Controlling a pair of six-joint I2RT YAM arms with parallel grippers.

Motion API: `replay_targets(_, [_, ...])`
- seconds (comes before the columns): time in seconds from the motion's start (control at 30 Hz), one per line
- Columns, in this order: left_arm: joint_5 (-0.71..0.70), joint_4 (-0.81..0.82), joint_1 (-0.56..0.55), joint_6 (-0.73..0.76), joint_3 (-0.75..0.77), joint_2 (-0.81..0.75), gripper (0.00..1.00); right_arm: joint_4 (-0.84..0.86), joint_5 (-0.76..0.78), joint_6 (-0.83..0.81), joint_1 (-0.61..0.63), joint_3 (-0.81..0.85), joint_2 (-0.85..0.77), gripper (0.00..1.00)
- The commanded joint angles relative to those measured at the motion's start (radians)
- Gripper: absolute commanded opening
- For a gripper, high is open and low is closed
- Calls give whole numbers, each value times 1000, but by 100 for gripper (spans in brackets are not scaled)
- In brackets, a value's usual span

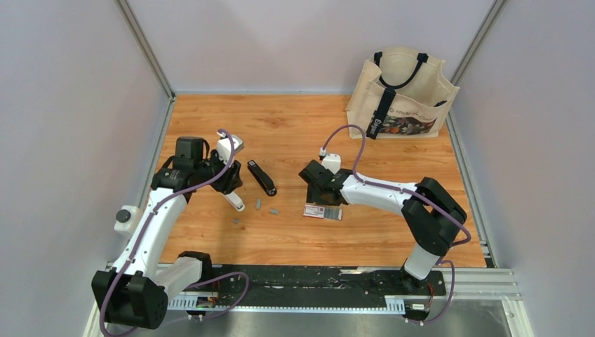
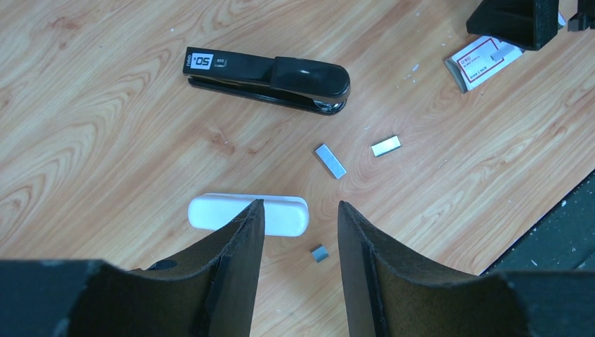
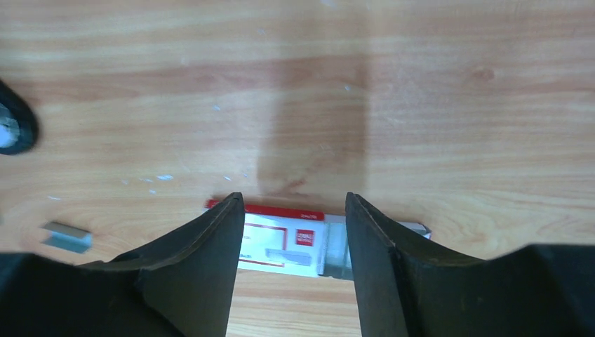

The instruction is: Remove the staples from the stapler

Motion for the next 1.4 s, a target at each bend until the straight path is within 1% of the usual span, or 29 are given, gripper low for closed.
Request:
replay_targets(0.0, [-1, 5, 6, 16, 23, -14, 52, -5, 110, -55, 11, 120, -61, 59])
replay_targets(0.1, [-4, 8, 20, -7, 34, 4, 52, 12, 112, -63, 37, 170, -51, 59])
replay_targets(0.13, [-3, 5, 26, -13, 46, 12, 52, 10, 110, -66, 64, 189, -39, 59])
replay_targets(0.27, [34, -10, 106, -57, 82, 47, 52, -32, 130, -73, 161, 325, 69, 59])
replay_targets(0.33, [34, -27, 134, -53, 94, 53, 52, -39, 126, -66, 204, 396, 136, 59])
replay_targets(0.4, [11, -47, 158, -56, 100, 53, 52, -43, 121, -58, 226, 437, 194, 60])
replay_targets(0.5, [14, -66, 194, -57, 108, 46, 51, -42, 110, -63, 252, 516, 251, 62])
replay_targets(0.57, [13, -72, 213, -60, 106, 39, 51, -66, 106, -67, 264, 592, 317, 62])
replay_targets(0.67, [2, -81, 218, -62, 105, 27, 51, -100, 103, -67, 272, 678, 394, 62])
replay_targets(0.87, [2, -87, 220, -67, 99, 18, 51, -105, 90, -64, 272, 750, 494, 61])
replay_targets(1.37, [-4, -98, 218, -47, 102, 13, 51, -117, 86, -56, 267, 816, 598, 52])
